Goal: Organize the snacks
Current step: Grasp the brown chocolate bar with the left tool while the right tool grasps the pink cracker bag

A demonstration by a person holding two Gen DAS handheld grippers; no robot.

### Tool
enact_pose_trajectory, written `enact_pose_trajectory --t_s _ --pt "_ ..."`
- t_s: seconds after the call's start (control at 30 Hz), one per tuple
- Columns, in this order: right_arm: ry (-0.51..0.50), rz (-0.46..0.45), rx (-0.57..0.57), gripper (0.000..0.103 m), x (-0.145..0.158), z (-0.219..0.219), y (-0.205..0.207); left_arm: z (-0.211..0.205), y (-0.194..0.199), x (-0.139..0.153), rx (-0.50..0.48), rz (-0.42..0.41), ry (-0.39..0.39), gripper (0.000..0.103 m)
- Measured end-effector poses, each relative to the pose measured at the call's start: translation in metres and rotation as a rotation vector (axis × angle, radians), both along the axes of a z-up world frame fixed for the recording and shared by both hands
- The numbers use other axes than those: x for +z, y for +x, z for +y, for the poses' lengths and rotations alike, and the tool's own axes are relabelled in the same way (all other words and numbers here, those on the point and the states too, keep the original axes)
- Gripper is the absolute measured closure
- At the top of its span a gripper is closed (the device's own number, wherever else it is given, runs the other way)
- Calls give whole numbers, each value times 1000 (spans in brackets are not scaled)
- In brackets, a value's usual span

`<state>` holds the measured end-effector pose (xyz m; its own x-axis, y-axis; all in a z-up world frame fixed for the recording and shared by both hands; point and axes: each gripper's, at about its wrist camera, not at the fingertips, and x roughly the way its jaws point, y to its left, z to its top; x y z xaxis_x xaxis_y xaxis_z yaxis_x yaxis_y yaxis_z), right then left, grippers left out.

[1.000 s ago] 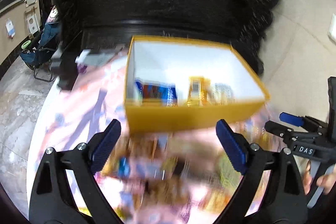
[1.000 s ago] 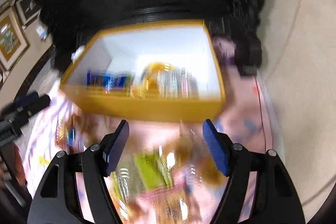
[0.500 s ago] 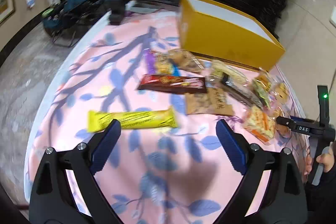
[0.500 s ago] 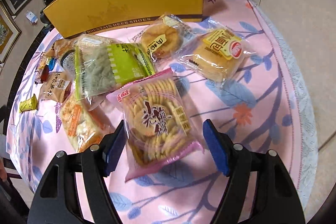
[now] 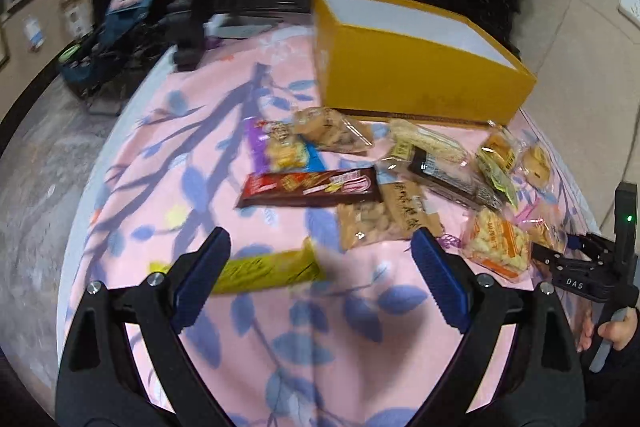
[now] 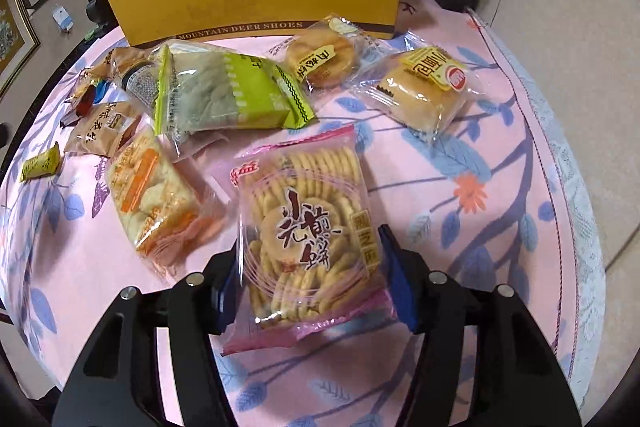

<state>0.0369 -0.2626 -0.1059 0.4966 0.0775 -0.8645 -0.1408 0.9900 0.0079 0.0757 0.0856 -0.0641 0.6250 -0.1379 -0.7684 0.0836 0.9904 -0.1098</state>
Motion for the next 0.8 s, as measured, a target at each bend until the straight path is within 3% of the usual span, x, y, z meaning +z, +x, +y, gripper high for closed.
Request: enact_pose_trajectory --t_s 0.07,0.2,0.33,0.43,0.63,0.7,0.8 --pt "18 3 -7 41 0 -2 0 -9 12 -3 -85 4 15 10" --pt "30 13 -12 41 1 -5 3 -23 38 -13 -361 39 98 10" --pt "41 19 -21 40 2 -5 4 -19 67 -24 -537 125 75 10" --pt "42 22 -24 40 2 -6 4 -19 83 -36 -633 183 65 10" --pt "31 43 -30 39 3 -3 9 -16 99 -49 -714 167 100 10" --pt "30 46 -34 39 3 -3 11 -7 101 -55 -719 180 73 18" --pt "26 45 -39 39 2 -2 12 12 93 -58 -725 193 -26 46"
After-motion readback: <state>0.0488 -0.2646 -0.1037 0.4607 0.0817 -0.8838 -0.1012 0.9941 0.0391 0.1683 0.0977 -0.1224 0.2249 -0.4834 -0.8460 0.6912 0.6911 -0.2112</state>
